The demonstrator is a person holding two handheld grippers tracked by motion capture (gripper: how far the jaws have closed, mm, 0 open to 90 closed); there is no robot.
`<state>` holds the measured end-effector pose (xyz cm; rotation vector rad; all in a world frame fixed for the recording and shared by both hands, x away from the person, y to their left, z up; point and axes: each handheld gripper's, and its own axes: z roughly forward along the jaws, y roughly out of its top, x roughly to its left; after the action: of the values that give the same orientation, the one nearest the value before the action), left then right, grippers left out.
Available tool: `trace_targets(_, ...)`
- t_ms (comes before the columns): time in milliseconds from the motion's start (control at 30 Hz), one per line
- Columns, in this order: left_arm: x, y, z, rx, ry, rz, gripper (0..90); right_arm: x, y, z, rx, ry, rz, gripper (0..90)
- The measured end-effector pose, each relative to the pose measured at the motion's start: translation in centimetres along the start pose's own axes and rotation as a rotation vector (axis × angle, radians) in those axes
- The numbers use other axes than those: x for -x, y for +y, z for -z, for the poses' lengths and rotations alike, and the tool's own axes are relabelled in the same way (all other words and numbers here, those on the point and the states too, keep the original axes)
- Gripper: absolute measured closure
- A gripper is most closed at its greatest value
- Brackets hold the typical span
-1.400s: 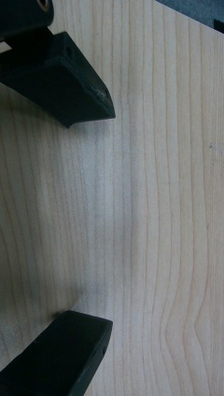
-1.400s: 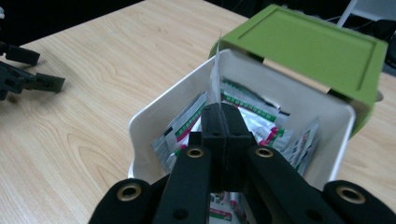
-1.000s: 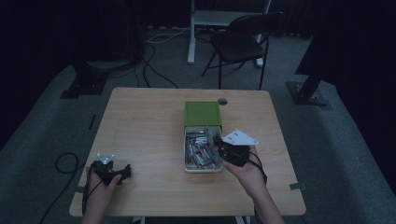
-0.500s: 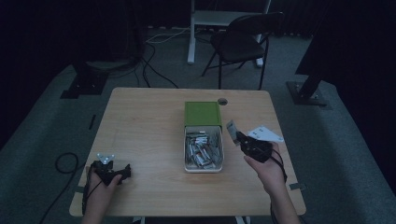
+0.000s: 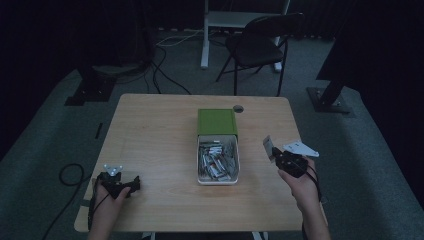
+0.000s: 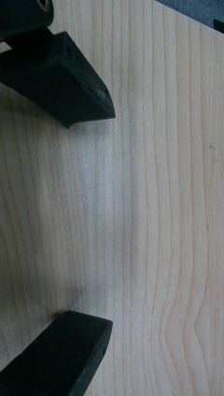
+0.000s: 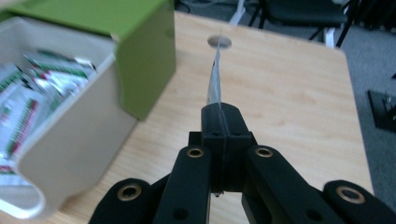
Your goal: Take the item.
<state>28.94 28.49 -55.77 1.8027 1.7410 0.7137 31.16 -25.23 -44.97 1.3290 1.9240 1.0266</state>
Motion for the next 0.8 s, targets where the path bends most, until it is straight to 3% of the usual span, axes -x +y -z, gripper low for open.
trace_targets(333, 0.0, 0.0, 0.0, -0.001, 0.0, 0.0, 3.1, 0.5, -3.5, -3.0, -0.12, 0.018, -0.04, 90.0)
trace_targets(567, 0.0, 0.0, 0.0, -0.001, 0.0, 0.0, 3.1, 1.3, -4.6, -3.7, -0.156, 0.016, -0.067, 90.0)
trace_targets(800, 0.0, 0.0, 0.0, 0.0, 0.0, 0.0, 3.1, 2.1, -5.0, -3.8, -0.166, -0.017, -0.077, 90.0)
